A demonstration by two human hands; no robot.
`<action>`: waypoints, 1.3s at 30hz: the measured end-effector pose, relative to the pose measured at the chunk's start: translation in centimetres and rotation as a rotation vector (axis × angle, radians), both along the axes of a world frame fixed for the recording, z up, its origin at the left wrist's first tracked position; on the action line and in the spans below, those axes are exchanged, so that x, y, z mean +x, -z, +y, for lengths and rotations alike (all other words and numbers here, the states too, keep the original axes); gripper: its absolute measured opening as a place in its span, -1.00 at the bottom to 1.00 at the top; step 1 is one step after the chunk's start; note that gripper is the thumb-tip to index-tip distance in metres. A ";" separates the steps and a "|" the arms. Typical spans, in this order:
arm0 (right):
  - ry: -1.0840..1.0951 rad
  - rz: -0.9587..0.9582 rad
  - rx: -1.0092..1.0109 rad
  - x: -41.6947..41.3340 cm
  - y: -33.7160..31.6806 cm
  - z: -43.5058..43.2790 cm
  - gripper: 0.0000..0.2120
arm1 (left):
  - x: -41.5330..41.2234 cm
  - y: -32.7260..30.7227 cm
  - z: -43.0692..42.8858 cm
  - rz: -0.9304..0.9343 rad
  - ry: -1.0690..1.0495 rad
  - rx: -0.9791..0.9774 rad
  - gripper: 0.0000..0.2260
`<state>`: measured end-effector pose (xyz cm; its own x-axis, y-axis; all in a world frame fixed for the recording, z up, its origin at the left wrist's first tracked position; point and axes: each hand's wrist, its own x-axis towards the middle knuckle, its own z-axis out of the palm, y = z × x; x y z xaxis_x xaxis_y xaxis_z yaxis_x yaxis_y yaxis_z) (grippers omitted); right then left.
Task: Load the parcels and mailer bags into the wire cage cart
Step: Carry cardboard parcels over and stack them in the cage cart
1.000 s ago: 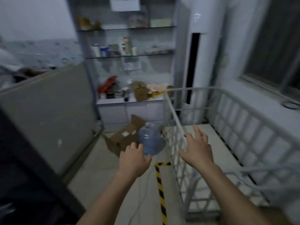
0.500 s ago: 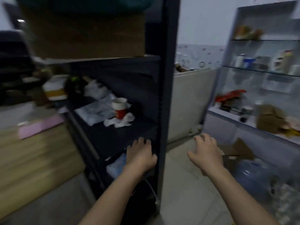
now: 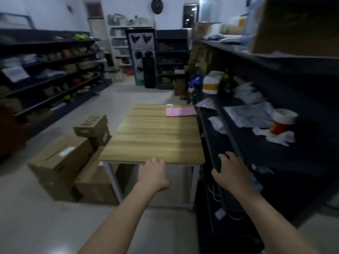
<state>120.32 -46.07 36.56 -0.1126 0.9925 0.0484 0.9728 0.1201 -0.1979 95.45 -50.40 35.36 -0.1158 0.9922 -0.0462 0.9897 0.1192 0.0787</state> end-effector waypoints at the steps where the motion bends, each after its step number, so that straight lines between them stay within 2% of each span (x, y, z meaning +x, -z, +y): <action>1: -0.029 -0.005 -0.002 -2.5 0.2 0.6 -0.41 | -2.5 0.3 -0.2 -0.003 -0.030 -0.009 -0.50; 5: -0.141 -0.008 -0.006 -13.2 1.2 3.2 -0.48 | -13.0 1.7 -0.4 -0.034 -0.146 -0.018 -0.50; 9: -0.271 -0.007 -0.012 -24.6 2.2 5.5 -0.51 | -24.0 3.5 -0.7 -0.051 -0.248 0.048 -0.62; 12: -0.304 -0.030 0.002 -32.1 2.1 6.8 -0.51 | -31.1 3.9 -0.7 -0.069 -0.309 0.023 -0.54; 23: -0.363 -0.025 -0.036 -51.3 2.3 12.8 -0.51 | -49.5 3.9 2.0 -0.054 -0.469 0.028 -0.59; 28: -0.376 -0.036 -0.068 -57.4 4.9 17.6 -0.46 | -55.1 5.0 7.1 -0.070 -0.477 -0.039 -0.58; 33: -0.403 -0.004 -0.071 -64.1 8.1 24.8 -0.43 | -62.5 6.1 14.5 -0.217 -0.506 -0.154 -0.63; 36: -0.424 0.025 -0.104 -68.8 8.9 29.2 -0.41 | -67.3 4.9 18.9 -0.209 -0.522 -0.168 -0.64; 39: -0.404 0.019 -0.130 -72.7 8.7 32.8 -0.41 | -72.0 4.5 22.6 -0.246 -0.630 -0.137 -0.58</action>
